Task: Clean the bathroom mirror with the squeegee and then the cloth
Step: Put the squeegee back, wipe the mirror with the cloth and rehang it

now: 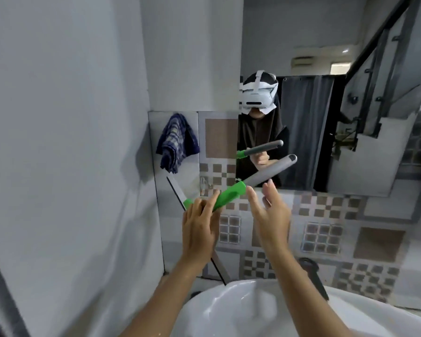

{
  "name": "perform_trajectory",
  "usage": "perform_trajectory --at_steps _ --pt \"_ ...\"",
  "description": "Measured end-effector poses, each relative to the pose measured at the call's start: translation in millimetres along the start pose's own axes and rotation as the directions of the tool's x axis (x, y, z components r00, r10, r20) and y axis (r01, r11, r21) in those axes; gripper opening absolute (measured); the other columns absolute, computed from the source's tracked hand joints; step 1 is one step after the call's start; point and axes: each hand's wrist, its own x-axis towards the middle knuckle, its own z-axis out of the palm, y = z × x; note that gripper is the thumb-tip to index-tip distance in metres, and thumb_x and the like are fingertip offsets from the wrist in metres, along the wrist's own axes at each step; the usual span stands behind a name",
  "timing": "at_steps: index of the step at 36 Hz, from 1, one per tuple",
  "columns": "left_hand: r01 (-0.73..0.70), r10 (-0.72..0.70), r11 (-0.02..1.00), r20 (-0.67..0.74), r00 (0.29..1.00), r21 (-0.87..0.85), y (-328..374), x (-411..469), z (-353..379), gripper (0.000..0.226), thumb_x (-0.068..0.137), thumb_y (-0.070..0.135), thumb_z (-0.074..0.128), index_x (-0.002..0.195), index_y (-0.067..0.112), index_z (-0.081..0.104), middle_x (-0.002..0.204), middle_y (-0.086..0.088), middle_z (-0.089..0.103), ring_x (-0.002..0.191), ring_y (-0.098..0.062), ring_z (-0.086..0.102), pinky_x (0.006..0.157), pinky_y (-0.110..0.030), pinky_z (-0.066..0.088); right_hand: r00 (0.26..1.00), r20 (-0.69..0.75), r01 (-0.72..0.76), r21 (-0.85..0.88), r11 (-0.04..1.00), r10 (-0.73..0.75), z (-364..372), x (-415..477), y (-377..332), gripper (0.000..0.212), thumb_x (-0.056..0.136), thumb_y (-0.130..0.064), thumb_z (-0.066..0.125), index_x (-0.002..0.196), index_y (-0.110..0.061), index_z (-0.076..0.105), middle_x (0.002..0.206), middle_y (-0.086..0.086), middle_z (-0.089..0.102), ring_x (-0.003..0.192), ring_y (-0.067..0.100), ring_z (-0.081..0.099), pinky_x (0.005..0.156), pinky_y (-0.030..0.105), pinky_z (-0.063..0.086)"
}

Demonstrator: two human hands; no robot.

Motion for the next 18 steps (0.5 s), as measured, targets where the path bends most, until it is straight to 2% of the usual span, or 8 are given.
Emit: perform_trajectory --at_steps 3,7,9,11,13,15,16,18 --pt "0.088 -0.09 0.995 -0.044 0.995 -0.047 -3 -13 3 0.04 0.097 0.035 0.035 0.134 0.023 0.041 0.098 -0.001 0.055 0.093 -0.007 0.043 0.088 -0.033 0.041 0.998 0.061 -0.013 0.168 0.986 0.003 25 -1 -4 0.044 0.085 -0.025 0.065 0.125 -0.014 0.05 0.09 -0.003 0.071 0.084 0.007 0.068 0.072 0.019 0.057" --pt "0.113 -0.117 0.991 -0.046 0.992 -0.069 -17 -22 7 0.04 0.095 0.029 0.038 0.135 0.023 0.037 0.092 -0.001 0.054 0.085 0.002 0.034 0.075 -0.028 0.042 0.99 0.131 -0.079 0.223 0.972 0.051 53 3 1 0.067 0.08 -0.02 0.071 0.139 -0.02 0.038 0.102 0.001 0.069 0.093 0.007 0.066 0.079 0.024 0.057" --pt "0.123 -0.123 0.988 0.008 0.992 -0.092 -25 -26 8 0.044 0.096 0.031 0.037 0.139 0.027 0.028 0.093 0.001 0.051 0.08 0.001 0.038 0.067 -0.023 0.044 0.982 0.177 -0.105 0.243 0.964 0.062 63 6 4 0.071 0.079 -0.016 0.072 0.14 -0.021 0.036 0.102 0.001 0.068 0.095 0.008 0.064 0.079 0.024 0.057" --pt "0.165 -0.15 0.975 0.109 0.983 -0.147 -35 -29 8 0.049 0.098 0.036 0.034 0.143 0.039 0.015 0.103 0.004 0.049 0.082 -0.005 0.049 0.065 -0.021 0.047 0.972 0.228 -0.106 0.227 0.968 0.053 70 9 7 0.073 0.078 -0.01 0.072 0.14 -0.02 0.035 0.1 -0.001 0.067 0.094 0.006 0.063 0.073 0.016 0.055" --pt "0.23 -0.193 0.958 0.206 0.959 -0.171 -46 -35 9 0.053 0.098 0.038 0.034 0.14 0.051 0.003 0.118 0.001 0.048 0.094 -0.012 0.056 0.071 -0.027 0.052 0.958 0.285 -0.088 0.194 0.977 0.029 76 10 11 0.073 0.077 -0.006 0.073 0.139 -0.019 0.036 0.097 -0.005 0.065 0.092 0.006 0.062 0.072 0.011 0.052" --pt "0.28 -0.234 0.947 0.256 0.938 -0.158 -54 -40 10 0.057 0.098 0.039 0.034 0.137 0.057 -0.004 0.124 0.001 0.046 0.099 -0.013 0.056 0.077 -0.034 0.054 0.939 0.342 -0.087 0.164 0.983 0.026 83 7 18 0.073 0.076 -0.004 0.072 0.138 -0.02 0.037 0.096 -0.008 0.063 0.092 0.005 0.061 0.078 0.013 0.052" --pt "0.302 -0.252 0.94 0.273 0.928 -0.158 -58 -44 11 0.059 0.098 0.038 0.035 0.137 0.056 -0.005 0.124 0.003 0.045 0.1 -0.01 0.054 0.079 -0.03 0.053 0.929 0.369 -0.097 0.147 0.984 0.036 86 5 22 0.073 0.076 -0.004 0.072 0.138 -0.02 0.037 0.096 -0.01 0.062 0.092 0.003 0.06 0.08 0.015 0.052" --pt "0.358 -0.291 0.915 0.313 0.904 -0.184 -63 -53 13 0.061 0.098 0.035 0.038 0.14 0.052 -0.003 0.126 0.014 0.039 0.103 0.006 0.046 0.081 -0.012 0.044 0.909 0.414 -0.106 0.116 0.988 0.049 92 -2 31 0.073 0.076 -0.003 0.072 0.138 -0.021 0.037 0.094 -0.012 0.06 0.092 0.002 0.059 0.082 0.018 0.051"
